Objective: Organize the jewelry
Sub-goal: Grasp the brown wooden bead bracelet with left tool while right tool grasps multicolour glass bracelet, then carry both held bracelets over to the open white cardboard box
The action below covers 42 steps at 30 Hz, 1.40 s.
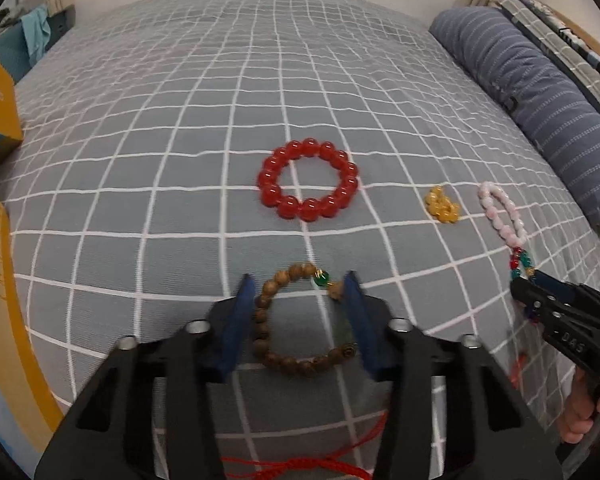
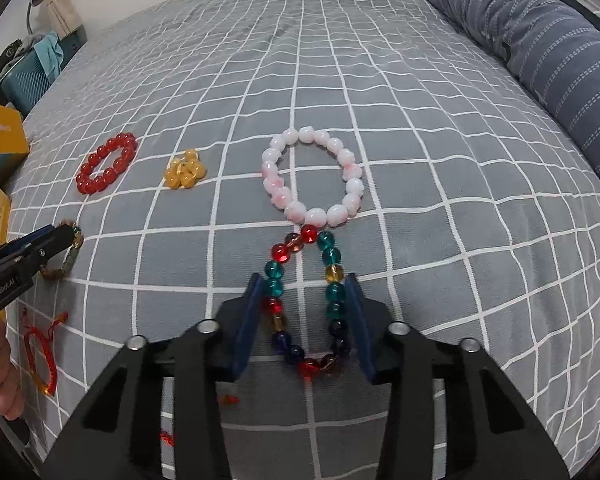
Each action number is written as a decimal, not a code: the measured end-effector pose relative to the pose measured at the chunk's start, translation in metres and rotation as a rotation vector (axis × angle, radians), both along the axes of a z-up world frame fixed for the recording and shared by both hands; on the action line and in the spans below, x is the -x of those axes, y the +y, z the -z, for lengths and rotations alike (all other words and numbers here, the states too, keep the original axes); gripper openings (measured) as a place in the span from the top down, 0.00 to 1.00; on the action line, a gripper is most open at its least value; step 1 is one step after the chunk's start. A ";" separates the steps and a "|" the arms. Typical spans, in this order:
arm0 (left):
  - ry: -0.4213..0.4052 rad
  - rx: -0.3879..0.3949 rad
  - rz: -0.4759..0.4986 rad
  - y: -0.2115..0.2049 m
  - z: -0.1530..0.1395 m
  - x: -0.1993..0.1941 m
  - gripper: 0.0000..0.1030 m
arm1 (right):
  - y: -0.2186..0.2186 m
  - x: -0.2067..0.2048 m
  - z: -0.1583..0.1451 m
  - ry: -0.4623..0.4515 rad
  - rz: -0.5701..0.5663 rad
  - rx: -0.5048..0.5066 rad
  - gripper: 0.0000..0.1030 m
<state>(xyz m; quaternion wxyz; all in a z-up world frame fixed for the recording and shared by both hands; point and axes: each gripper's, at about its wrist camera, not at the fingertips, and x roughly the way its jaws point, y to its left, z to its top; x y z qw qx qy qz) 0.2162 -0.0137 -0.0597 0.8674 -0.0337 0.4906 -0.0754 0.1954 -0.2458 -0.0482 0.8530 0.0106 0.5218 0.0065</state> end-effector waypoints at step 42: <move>-0.039 -0.012 0.047 0.000 -0.054 0.042 0.93 | -0.009 -0.001 -0.002 0.031 0.052 -0.027 0.91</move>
